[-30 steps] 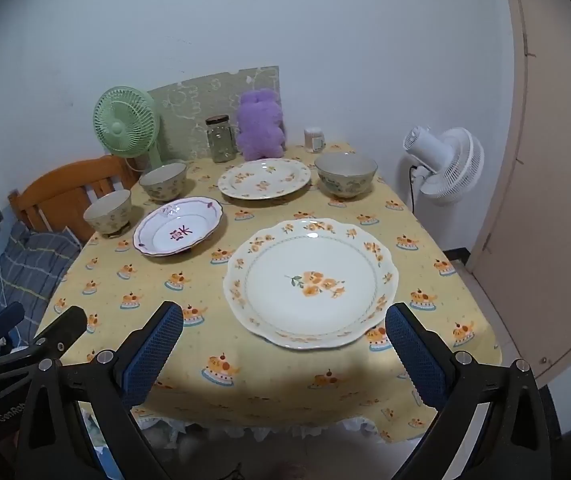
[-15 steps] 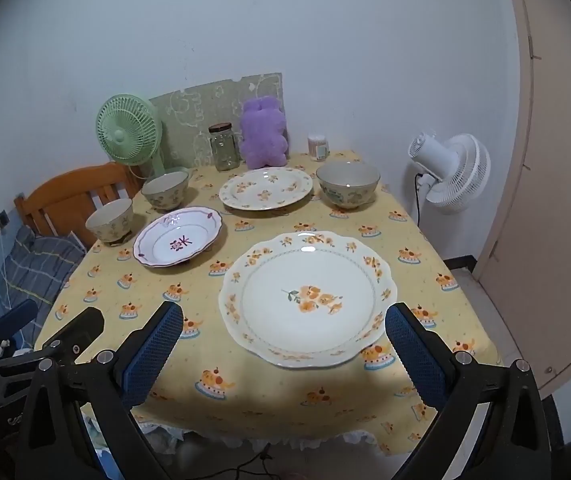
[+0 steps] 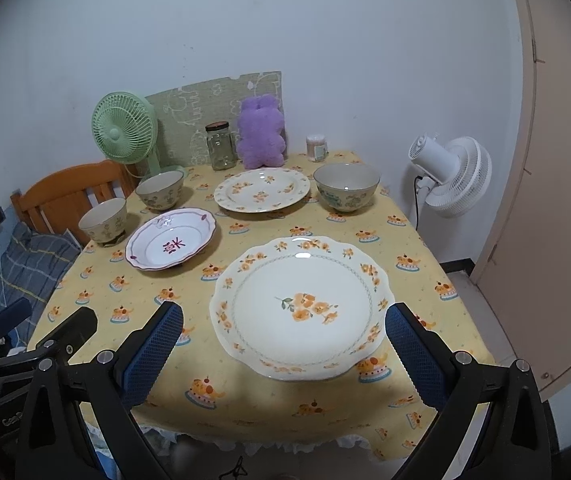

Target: Organize plates and bowls

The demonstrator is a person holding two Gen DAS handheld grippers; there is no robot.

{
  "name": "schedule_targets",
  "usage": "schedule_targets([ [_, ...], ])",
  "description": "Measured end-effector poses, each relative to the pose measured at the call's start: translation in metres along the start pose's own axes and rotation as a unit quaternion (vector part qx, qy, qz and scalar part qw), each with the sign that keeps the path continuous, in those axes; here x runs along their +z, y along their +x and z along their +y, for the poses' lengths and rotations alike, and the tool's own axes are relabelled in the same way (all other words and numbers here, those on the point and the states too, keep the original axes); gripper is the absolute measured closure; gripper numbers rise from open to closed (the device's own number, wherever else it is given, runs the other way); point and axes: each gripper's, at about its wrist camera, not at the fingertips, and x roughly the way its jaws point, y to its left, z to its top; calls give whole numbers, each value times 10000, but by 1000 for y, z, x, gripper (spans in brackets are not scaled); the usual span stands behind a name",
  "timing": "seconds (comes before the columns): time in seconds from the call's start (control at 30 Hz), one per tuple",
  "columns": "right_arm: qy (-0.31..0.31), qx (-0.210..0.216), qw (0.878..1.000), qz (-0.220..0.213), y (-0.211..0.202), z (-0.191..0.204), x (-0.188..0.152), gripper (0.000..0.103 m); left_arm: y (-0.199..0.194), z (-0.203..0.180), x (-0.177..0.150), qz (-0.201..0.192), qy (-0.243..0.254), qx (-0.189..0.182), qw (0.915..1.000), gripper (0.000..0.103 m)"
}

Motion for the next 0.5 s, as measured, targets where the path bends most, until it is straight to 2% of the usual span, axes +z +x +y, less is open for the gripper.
schedule_targets([
  [0.5,-121,-14,9999,27,8,5,3,1,3,3,0,-31,-59,56,10000,0],
])
